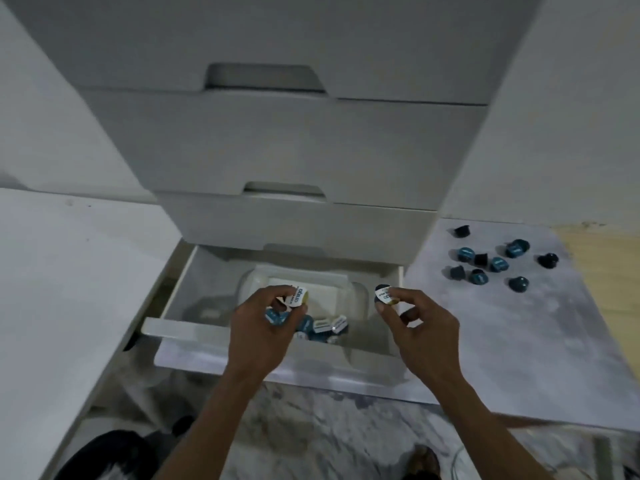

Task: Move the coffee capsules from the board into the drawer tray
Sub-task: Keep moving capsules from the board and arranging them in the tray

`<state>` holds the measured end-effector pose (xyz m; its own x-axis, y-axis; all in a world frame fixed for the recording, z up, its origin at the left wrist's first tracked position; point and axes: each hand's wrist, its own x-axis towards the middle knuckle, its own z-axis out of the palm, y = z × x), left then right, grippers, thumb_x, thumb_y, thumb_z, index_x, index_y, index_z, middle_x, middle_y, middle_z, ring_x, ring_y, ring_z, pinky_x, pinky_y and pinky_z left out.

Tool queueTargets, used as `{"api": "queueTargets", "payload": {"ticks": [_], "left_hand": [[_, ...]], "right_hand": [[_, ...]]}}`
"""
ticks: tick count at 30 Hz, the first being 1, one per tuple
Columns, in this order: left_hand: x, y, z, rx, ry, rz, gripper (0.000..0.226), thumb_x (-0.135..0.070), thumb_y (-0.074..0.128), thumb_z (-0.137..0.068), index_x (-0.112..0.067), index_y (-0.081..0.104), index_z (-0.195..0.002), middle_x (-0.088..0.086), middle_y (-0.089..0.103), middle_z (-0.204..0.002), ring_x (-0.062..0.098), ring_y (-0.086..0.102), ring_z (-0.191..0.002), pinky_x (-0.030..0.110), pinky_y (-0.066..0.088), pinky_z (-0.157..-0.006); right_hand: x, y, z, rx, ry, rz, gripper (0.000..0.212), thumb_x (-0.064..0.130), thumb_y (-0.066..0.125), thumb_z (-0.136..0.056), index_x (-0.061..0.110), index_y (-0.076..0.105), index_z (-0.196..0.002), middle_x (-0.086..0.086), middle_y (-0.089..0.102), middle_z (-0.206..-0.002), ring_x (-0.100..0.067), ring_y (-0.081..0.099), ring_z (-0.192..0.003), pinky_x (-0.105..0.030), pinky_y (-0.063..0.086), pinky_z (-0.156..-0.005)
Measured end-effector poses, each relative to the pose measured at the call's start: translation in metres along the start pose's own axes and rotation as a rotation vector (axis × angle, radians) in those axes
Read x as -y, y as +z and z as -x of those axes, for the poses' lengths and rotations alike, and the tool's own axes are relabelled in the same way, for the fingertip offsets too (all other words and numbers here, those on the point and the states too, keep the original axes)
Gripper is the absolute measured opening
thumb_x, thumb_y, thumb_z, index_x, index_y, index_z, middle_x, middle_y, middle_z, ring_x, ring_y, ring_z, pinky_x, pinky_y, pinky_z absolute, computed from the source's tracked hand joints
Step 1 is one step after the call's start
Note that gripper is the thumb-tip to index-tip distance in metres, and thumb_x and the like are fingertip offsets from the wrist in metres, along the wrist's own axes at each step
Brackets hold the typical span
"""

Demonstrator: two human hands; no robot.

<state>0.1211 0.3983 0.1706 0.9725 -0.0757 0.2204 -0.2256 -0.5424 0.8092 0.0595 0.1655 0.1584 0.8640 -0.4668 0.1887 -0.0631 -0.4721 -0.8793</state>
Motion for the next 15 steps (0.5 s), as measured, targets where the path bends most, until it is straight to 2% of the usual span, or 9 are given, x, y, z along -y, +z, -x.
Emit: {"api": "queueTargets", "payload": {"ticks": [3,7,10,13,15], "left_hand": [[0.024,-0.041,-0.013,0.001,-0.037,-0.043,0.022,-0.027,0.080,-0.075,-0.023,0.071,-0.095,-0.010,0.068,-0.083,0.002,0.064,-0.069,0.011,0.046,-0.061],[0.046,-0.066,-0.043,0.056,-0.071,-0.079,0.021,-0.024,0.082,-0.074,-0.025,0.070,-0.091,-0.013,0.066,-0.075,0.000,0.062,-0.070,0.003,0.041,-0.060],[0.061,-0.067,-0.068,0.154,-0.109,-0.068,0.019,-0.016,0.082,-0.074,-0.022,0.071,-0.087,-0.021,0.064,-0.073,0.002,0.062,-0.069,0.005,0.044,-0.057],[0.080,-0.060,-0.086,0.240,-0.116,-0.125,0.020,-0.016,0.083,-0.073,-0.018,0.072,-0.090,-0.013,0.069,-0.078,-0.004,0.062,-0.061,0.006,0.045,-0.056],[0.093,-0.055,-0.094,0.335,-0.116,-0.180,0.023,-0.019,0.083,-0.072,-0.019,0.072,-0.093,-0.011,0.069,-0.079,-0.003,0.063,-0.061,0.012,0.049,-0.062]], "right_hand": [[0.028,0.035,0.009,0.087,0.018,0.009,0.016,0.026,0.080,-0.078,0.027,0.073,-0.093,0.018,0.070,-0.081,0.001,0.062,-0.067,-0.002,0.041,-0.059],[0.050,0.073,0.000,0.192,-0.003,0.037,0.013,0.028,0.079,-0.079,0.028,0.072,-0.090,0.024,0.069,-0.086,0.000,0.060,-0.064,-0.003,0.041,-0.060],[0.050,0.103,-0.018,0.226,-0.017,0.034,0.011,0.025,0.079,-0.079,0.028,0.073,-0.087,0.032,0.066,-0.083,-0.005,0.060,-0.056,-0.002,0.040,-0.058],[0.038,0.131,-0.034,0.304,-0.014,0.072,0.011,0.027,0.079,-0.080,0.028,0.073,-0.089,0.030,0.067,-0.082,-0.007,0.060,-0.052,-0.004,0.040,-0.057],[0.027,0.147,-0.040,0.342,0.011,0.093,0.013,0.030,0.079,-0.079,0.028,0.073,-0.091,0.026,0.067,-0.081,-0.007,0.061,-0.052,-0.006,0.042,-0.057]]}}
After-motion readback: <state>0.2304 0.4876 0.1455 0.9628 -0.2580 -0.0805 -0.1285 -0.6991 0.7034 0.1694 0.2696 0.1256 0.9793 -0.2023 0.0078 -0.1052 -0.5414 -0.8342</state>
